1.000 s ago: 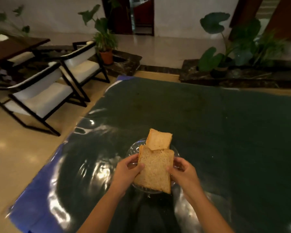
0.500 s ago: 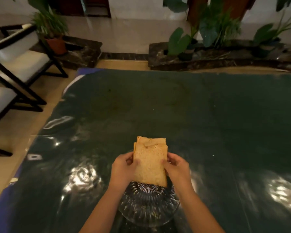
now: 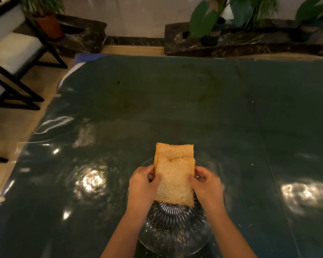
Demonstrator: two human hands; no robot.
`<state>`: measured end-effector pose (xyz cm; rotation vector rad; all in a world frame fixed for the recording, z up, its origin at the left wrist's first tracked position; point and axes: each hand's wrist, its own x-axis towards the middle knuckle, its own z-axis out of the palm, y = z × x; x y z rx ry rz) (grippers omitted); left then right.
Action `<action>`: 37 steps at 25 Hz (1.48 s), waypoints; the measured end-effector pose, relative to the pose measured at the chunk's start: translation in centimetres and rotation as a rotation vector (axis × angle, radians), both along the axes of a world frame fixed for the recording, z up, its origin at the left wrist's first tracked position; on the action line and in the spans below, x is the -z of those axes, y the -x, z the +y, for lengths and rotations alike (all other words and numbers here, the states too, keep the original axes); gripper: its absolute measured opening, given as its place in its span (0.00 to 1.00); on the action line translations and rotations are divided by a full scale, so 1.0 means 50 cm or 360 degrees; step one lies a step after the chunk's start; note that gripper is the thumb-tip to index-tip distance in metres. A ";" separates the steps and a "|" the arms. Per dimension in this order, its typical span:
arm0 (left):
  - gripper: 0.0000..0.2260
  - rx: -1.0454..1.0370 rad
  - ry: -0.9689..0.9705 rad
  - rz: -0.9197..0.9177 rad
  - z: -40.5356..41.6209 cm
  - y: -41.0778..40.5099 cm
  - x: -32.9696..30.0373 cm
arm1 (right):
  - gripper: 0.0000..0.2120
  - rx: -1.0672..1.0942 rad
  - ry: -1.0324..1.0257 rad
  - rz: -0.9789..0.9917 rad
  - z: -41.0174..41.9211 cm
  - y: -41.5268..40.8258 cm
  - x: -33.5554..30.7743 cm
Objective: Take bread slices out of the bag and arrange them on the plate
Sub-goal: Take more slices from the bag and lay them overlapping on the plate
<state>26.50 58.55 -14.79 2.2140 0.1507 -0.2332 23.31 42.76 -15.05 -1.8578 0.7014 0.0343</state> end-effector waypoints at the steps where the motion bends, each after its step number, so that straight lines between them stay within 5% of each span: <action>1: 0.03 0.0011 -0.0010 -0.0001 0.000 0.000 -0.004 | 0.09 0.0023 -0.0024 -0.0017 0.002 0.004 -0.002; 10: 0.06 0.0001 -0.0039 -0.0012 -0.012 0.007 0.002 | 0.11 0.0077 0.0015 0.0008 0.007 0.013 0.009; 16: 0.05 -0.0063 0.0213 0.0264 -0.016 -0.001 0.014 | 0.07 -0.0048 0.0027 -0.0008 0.021 -0.001 0.006; 19: 0.05 -0.0080 0.0448 0.0449 -0.004 -0.002 0.004 | 0.08 -0.0042 -0.0262 0.0076 0.021 -0.006 -0.008; 24: 0.15 -0.0043 0.0797 0.0648 0.027 0.011 -0.023 | 0.14 -0.0217 -0.0487 0.0058 -0.009 0.016 -0.036; 37: 0.14 0.0018 0.0624 0.0638 0.043 0.085 -0.007 | 0.15 -0.0260 -0.0463 0.0101 0.000 0.089 -0.007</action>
